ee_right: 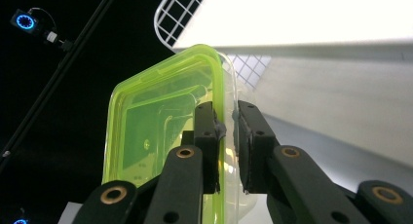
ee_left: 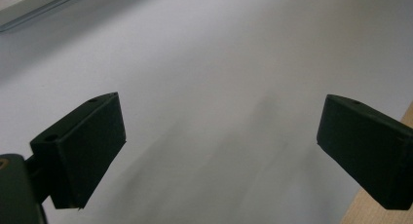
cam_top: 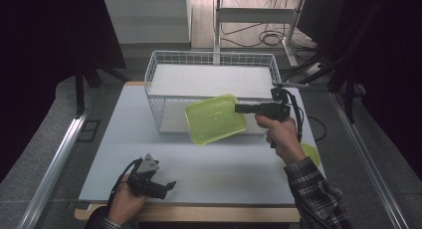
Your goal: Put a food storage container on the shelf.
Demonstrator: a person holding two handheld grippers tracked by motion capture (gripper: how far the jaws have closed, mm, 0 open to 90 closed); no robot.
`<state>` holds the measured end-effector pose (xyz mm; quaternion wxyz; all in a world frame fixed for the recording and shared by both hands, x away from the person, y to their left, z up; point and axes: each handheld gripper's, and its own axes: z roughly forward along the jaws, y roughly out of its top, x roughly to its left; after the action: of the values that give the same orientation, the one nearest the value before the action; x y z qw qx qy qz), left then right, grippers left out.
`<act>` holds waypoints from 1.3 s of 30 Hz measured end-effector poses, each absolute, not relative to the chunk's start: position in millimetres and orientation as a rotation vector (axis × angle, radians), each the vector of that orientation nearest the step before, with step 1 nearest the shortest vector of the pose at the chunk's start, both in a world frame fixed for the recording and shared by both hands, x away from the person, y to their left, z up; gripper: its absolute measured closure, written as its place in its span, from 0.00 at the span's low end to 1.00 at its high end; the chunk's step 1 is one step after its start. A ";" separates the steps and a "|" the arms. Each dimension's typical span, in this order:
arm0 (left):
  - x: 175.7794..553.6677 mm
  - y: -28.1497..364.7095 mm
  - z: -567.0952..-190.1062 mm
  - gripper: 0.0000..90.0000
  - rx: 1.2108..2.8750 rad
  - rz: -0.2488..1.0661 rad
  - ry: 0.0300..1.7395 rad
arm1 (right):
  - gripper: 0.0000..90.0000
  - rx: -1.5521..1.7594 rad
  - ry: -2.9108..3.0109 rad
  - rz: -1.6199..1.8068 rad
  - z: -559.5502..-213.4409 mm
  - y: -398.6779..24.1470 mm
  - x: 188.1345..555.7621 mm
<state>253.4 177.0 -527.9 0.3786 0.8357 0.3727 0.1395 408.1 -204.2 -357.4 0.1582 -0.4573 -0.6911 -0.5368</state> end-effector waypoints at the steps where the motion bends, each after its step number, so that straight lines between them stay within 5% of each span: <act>1: 253.3 177.0 -527.9 0.04 2.135 0.356 0.952 | 0.88 -1.304 -1.985 -1.546 -350.1 -201.6 411.3; 39: 254.7 178.0 -529.5 0.04 2.134 0.335 0.964 | 0.88 -1.521 -2.014 -1.672 -298.0 -178.6 476.7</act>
<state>254.7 178.0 -529.5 0.3784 0.8351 0.3771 0.1310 476.7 -178.6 -298.0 0.0572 -0.5015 -0.6642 -0.5514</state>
